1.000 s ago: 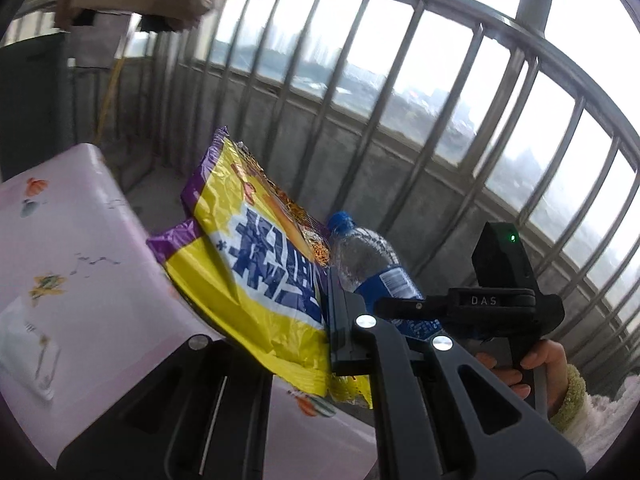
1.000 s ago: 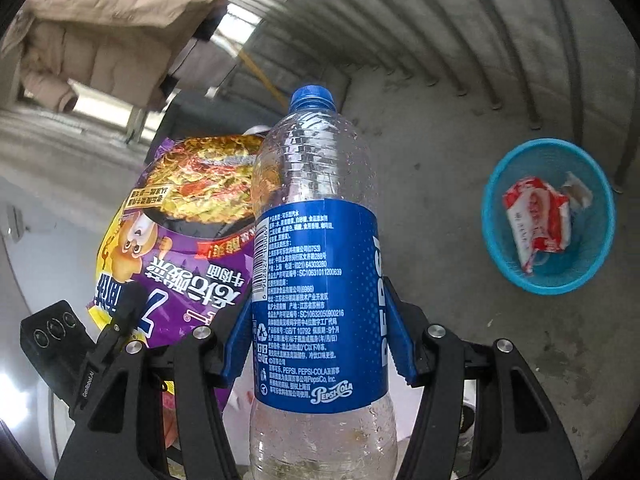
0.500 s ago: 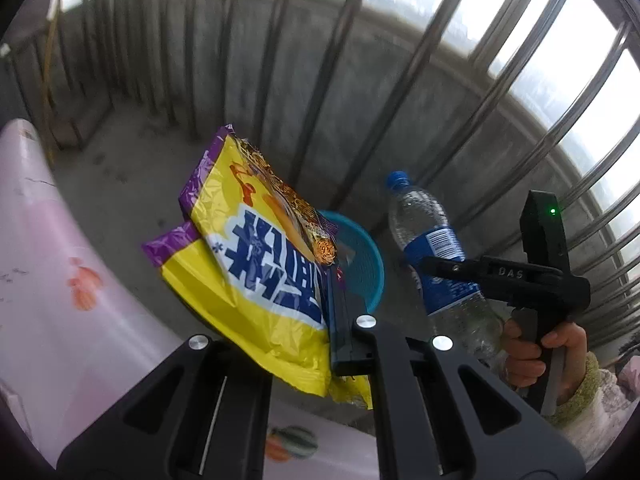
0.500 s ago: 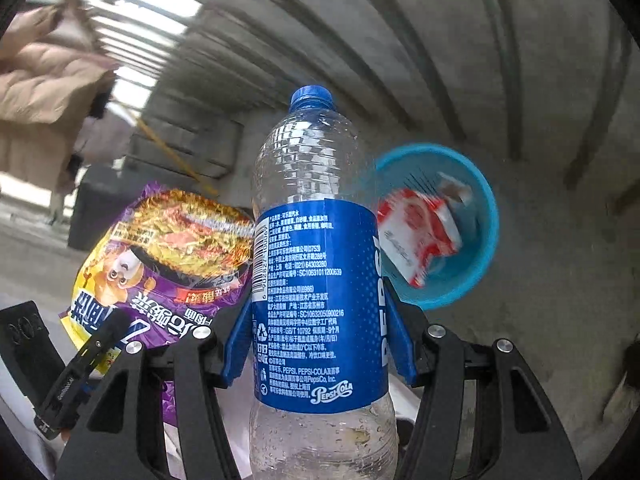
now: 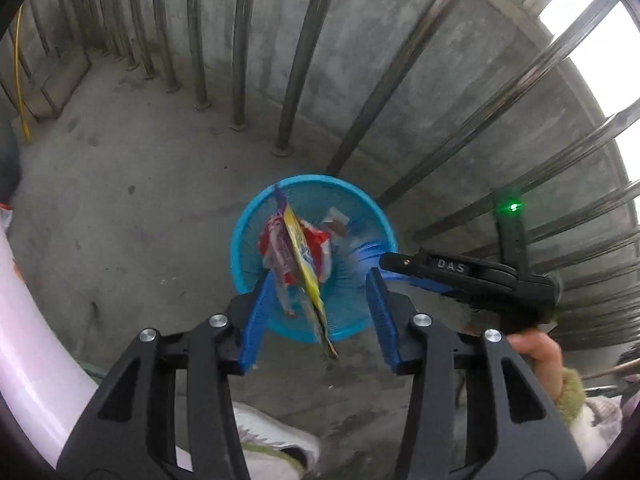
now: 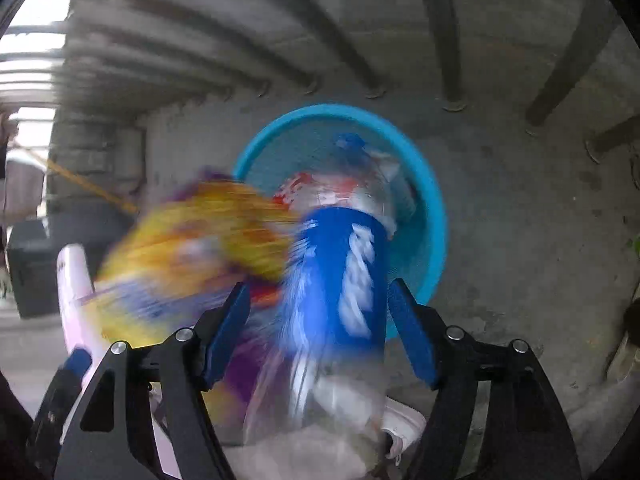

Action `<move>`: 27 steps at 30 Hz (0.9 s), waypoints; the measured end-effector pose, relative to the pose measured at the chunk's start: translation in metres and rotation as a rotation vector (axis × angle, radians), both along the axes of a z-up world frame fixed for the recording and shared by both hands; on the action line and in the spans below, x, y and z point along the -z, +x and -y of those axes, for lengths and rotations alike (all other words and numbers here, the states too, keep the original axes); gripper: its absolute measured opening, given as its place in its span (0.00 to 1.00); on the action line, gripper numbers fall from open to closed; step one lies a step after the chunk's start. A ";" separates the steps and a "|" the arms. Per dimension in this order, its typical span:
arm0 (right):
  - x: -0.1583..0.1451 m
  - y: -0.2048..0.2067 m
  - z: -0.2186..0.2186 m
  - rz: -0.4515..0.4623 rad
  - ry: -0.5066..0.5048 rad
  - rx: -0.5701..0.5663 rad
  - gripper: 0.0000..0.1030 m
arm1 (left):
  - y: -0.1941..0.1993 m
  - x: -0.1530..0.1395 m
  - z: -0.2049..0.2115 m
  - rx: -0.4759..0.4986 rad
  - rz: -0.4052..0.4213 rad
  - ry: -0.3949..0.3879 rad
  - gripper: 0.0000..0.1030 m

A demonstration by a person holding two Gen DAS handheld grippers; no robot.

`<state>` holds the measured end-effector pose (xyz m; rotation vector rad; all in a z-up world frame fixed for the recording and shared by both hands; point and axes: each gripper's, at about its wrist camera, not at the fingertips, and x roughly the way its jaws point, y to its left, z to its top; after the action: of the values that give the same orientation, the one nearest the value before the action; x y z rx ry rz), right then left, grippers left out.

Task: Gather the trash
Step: 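Open both tools over the blue wastebasket to drop bag and bottle, then move both tools back over the table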

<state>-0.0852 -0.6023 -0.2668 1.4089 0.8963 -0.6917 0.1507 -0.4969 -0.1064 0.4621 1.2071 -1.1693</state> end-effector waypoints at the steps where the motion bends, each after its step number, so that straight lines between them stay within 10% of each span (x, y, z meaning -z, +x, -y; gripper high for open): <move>1: -0.002 -0.002 0.000 0.017 -0.007 0.007 0.68 | 0.000 -0.003 -0.007 -0.001 0.009 -0.011 0.44; 27: -0.049 0.024 -0.058 0.080 -0.122 -0.136 0.68 | 0.023 -0.146 -0.292 -0.484 0.241 -0.315 0.54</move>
<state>-0.0609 -0.5438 -0.2183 1.2466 0.8644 -0.5734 0.1736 -0.2045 0.0400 0.0589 0.8421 -0.8348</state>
